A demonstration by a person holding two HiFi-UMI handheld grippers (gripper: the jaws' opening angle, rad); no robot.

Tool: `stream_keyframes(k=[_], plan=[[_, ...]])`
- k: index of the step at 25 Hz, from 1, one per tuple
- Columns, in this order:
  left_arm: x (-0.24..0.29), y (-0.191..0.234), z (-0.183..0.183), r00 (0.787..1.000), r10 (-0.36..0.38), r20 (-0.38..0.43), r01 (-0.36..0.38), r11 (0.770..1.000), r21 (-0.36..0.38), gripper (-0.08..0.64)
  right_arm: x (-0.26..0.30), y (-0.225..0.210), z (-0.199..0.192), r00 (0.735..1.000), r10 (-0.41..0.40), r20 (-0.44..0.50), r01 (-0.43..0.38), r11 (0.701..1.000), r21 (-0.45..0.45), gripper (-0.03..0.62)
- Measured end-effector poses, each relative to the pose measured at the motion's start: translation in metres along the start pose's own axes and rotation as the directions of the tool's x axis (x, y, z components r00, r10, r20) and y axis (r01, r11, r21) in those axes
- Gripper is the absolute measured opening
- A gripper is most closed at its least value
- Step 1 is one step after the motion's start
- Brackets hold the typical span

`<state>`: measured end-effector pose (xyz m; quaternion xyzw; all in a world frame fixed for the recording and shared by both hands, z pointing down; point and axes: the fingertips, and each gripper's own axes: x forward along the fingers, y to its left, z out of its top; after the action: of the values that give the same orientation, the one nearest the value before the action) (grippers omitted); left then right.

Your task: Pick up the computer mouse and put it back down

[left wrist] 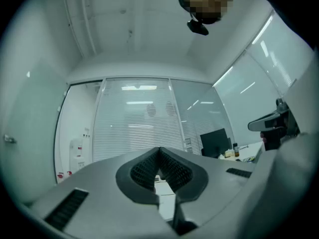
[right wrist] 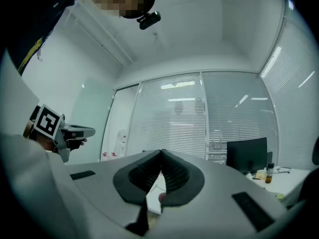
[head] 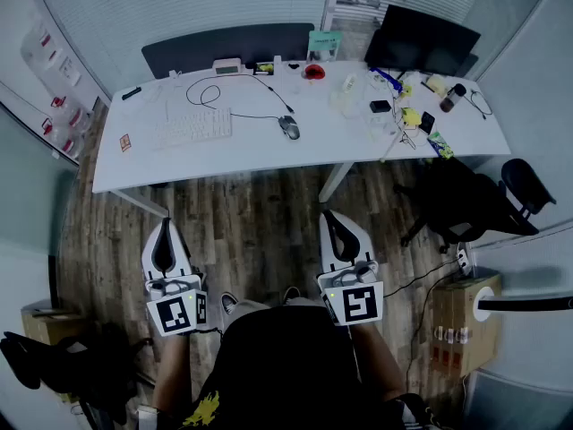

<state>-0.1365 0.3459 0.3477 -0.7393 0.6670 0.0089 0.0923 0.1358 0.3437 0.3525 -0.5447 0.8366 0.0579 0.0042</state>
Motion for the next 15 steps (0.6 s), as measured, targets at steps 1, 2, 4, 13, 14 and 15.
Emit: stream_keyframes(k=[1, 2, 4, 13, 14, 15], plan=[[0.002, -0.008, 0.002, 1.0, 0.013, -0.001, -0.013, 1.0, 0.016, 0.012, -0.003, -0.01, -0.002, 1.0, -0.002, -0.003, 0.002, 1.0, 0.003, 0.015], [0.004, -0.016, 0.003, 1.0, 0.022, -0.002, -0.022, 0.999, 0.028, 0.012, -0.006, -0.021, -0.005, 1.0, -0.003, -0.008, 0.003, 1.0, 0.007, 0.015], [0.006, -0.034, 0.005, 1.0, 0.018, -0.009, -0.018, 0.999, 0.034, 0.012, -0.012, -0.04, -0.012, 1.0, -0.004, -0.024, 0.004, 1.0, 0.019, 0.015], [0.009, -0.094, 0.006, 0.992, -0.116, -0.056, 0.118, 0.992, 0.044, 0.012, -0.025, -0.076, -0.027, 0.999, 0.001, -0.054, 0.005, 0.994, 0.109, 0.018], [0.009, -0.096, 0.007, 0.991, -0.126, -0.051, 0.129, 0.99, 0.05, 0.013, -0.026, -0.077, -0.026, 0.999, -0.008, -0.053, 0.013, 0.994, 0.105, 0.018], [0.01, -0.095, 0.006, 0.99, -0.129, -0.05, 0.132, 0.99, 0.053, 0.014, -0.027, -0.079, -0.024, 0.999, -0.017, -0.05, 0.022, 0.995, 0.102, 0.018]])
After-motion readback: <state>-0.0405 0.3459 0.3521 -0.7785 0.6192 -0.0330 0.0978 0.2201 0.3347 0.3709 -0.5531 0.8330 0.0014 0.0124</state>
